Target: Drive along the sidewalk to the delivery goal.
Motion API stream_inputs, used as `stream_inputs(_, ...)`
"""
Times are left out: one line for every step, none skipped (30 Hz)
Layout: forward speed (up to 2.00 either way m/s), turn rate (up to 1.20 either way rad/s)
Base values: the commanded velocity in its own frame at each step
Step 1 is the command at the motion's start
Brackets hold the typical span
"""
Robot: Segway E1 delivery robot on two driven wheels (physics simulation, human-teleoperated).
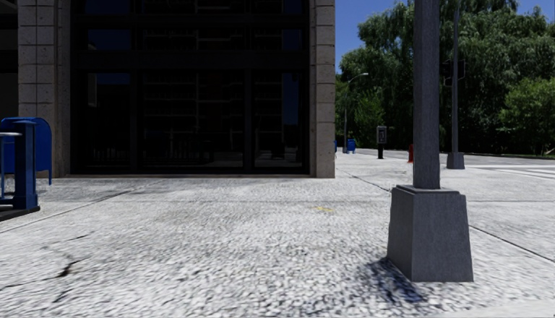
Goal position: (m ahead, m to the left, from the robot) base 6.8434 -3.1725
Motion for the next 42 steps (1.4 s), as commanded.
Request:
stream_inputs(1.8,0.0)
stream_inputs(1.78,0.0)
stream_inputs(1.76,0.0)
stream_inputs(1.73,0.0)
stream_inputs(1.73,0.0)
stream_inputs(1.72,0.0)
stream_inputs(1.72,0.0)
stream_inputs(1.71,0.0)
stream_inputs(1.71,0.0)
stream_inputs(1.71,0.0)
stream_inputs(1.7,0.0)
stream_inputs(1.7,0.0)
stream_inputs(1.69,0.0)
stream_inputs(1.69,0.0)
stream_inputs(1.69,0.0)
stream_inputs(1.69,0.0)
stream_inputs(1.69,0.0)
stream_inputs(1.69,0.0)
stream_inputs(1.69,0.0)
stream_inputs(1.69,0.0)
stream_inputs(1.69,0.0)
stream_inputs(1.69,0.0)
stream_inputs(1.69,-0.05)
stream_inputs(1.69,-0.05)
stream_inputs(1.69,-0.16)
stream_inputs(1.69,-0.2)
stream_inputs(1.69,-0.24)
stream_inputs(1.69,-0.24)
stream_inputs(1.69,-0.32)
stream_inputs(1.69,-0.41)
stream_inputs(1.69,-0.44)
stream_inputs(1.69,-0.44)
stream_inputs(1.69,-0.45)
stream_inputs(1.68,-0.45)
stream_inputs(1.68,-0.45)
stream_inputs(1.67,-0.45)
stream_inputs(1.66,-0.45)
stream_inputs(1.66,-0.45)
stream_inputs(1.64,-0.45)
stream_inputs(1.63,-0.48)
stream_inputs(1.61,-0.53)
stream_inputs(1.61,-0.53)
